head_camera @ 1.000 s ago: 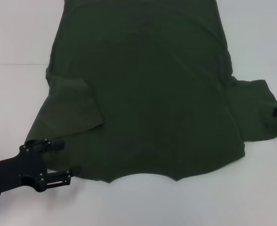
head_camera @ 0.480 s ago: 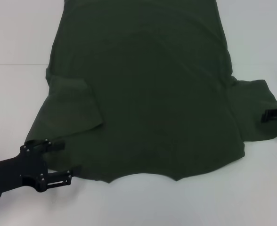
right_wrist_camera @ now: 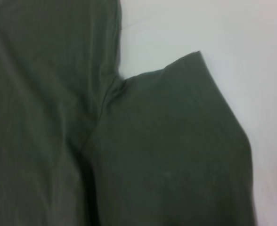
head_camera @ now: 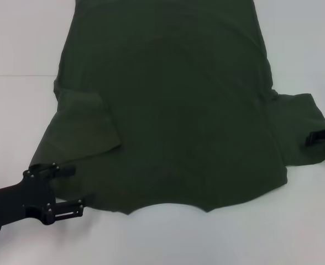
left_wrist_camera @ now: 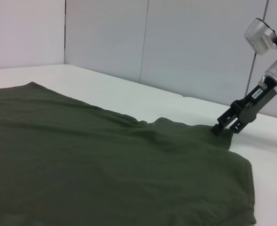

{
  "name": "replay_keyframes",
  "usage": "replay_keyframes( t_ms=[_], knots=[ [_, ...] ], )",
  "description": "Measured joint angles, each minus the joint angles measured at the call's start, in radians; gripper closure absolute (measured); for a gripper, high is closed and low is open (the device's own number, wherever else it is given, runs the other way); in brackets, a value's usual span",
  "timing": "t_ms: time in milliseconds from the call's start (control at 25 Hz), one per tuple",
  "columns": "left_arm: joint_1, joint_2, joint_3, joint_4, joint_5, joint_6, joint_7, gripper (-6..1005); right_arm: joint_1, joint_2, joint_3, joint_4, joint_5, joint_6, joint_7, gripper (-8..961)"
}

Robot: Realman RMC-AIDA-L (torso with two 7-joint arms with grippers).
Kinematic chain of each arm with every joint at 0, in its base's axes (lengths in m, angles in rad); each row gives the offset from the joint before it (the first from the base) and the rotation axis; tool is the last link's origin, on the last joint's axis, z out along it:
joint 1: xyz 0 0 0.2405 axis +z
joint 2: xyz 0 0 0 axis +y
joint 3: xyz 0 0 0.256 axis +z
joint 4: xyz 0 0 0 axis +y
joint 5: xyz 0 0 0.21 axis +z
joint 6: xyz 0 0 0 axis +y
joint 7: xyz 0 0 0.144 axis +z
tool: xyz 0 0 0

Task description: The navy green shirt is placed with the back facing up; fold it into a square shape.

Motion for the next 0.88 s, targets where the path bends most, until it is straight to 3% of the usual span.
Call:
replay_keyframes(
  t_ms=[160,360,720,880],
  knots=[
    [0.000,0.000,-0.001,0.000,-0.001,-0.003,0.000,135,0.001,0.001,-0.019,0.000,-0.001,-0.003,-0.003,166],
    [0.000,0.000,-0.002,0.000,-0.006,-0.004,0.001,135,0.001,0.003,-0.023,-0.004,0.001,-0.003,0.000,370],
    [0.001,-0.001,-0.004,0.000,-0.007,-0.005,0.001,135,0.001,0.002,-0.023,-0.004,-0.004,-0.002,-0.003,620],
    [0.001,-0.001,-0.009,0.000,-0.008,-0.005,0.000,135,-0.002,0.002,-0.023,-0.008,-0.002,-0.003,-0.004,802]
  ],
)
